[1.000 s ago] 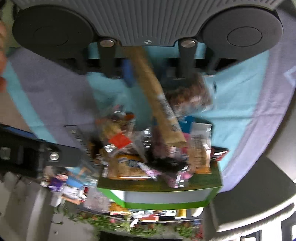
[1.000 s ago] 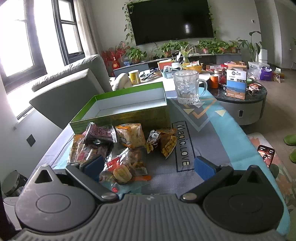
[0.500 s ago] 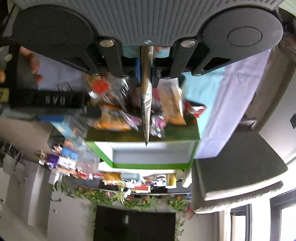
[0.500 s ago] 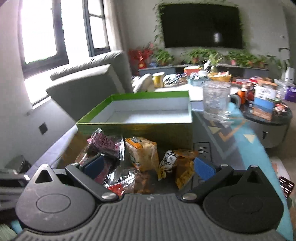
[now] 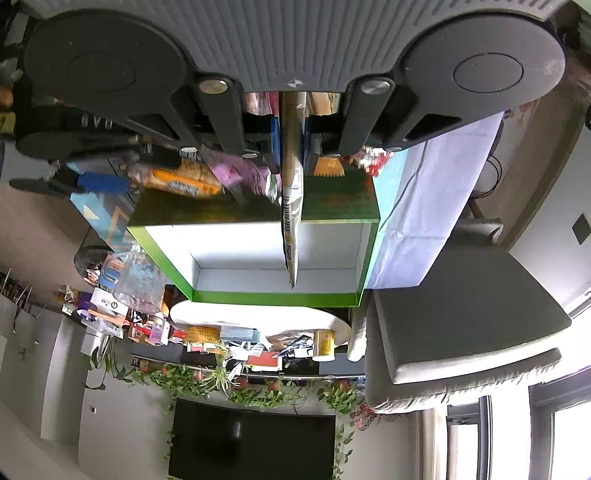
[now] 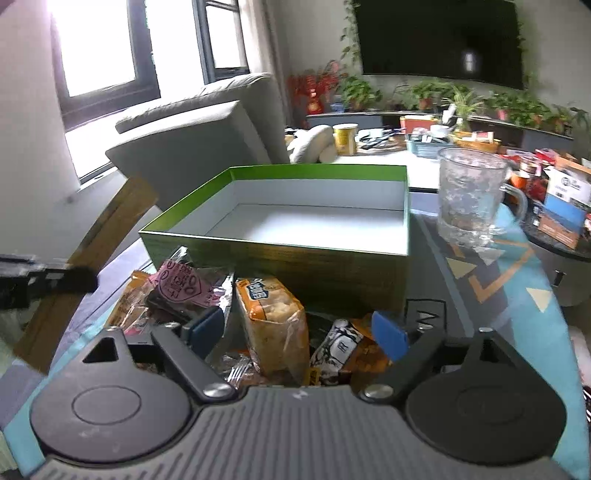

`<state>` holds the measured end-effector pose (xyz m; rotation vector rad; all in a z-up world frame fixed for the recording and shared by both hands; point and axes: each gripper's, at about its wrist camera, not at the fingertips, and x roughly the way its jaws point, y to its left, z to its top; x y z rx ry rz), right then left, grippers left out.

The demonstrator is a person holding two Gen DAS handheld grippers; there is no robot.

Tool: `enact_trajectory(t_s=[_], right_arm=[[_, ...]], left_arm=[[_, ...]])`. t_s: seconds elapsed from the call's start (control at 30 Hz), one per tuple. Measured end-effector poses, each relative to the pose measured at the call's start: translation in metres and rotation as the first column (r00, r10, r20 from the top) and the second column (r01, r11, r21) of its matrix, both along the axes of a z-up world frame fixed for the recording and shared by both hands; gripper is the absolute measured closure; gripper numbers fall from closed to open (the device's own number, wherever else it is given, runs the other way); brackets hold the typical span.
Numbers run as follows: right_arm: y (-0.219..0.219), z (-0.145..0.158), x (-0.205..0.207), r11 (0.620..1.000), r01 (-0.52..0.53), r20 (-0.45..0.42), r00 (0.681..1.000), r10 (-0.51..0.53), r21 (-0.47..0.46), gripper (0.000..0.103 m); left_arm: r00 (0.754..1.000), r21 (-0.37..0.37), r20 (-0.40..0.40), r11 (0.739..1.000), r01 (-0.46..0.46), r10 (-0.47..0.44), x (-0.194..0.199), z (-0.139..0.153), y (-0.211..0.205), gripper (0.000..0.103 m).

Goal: Organize snacks
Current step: 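Carry the tan stick into the box with the left tool while the right carries the orange packet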

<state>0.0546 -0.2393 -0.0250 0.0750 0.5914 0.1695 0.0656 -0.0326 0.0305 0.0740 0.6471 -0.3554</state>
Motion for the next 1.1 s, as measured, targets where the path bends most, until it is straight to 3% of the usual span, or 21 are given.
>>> enact_trajectory(t_s=[0.4,0.67,0.87,1.1], right_arm=[[0.002,-0.013,0.030,0.998,-0.057,-0.070,0.996,0.057,0.006,0.053],[-0.009,-0.018,0.038,0.985,-0.096,-0.123,0.986,0.113,0.141,0.055],[-0.007,-0.003,0.027,0.989,-0.090,-0.086,0.991,0.101,0.121,0.062],[-0.021,0.036,0.014,0.987,-0.055,0.048,0.998,0.049,0.148,0.065]], left_arm=[[0.998,-0.001,0.063,1.000,-0.017,0.017,0.041,0.020,-0.009,0.092],[0.999,-0.001,0.043,1.000,-0.017,0.017,0.060,0.015,-0.017,0.092],[0.999,-0.007,0.045,1.000,-0.027,0.027,0.071,0.016,-0.019,0.092],[0.996,-0.012,0.079,0.999,-0.034,0.035,0.092,0.026,-0.028,0.092]])
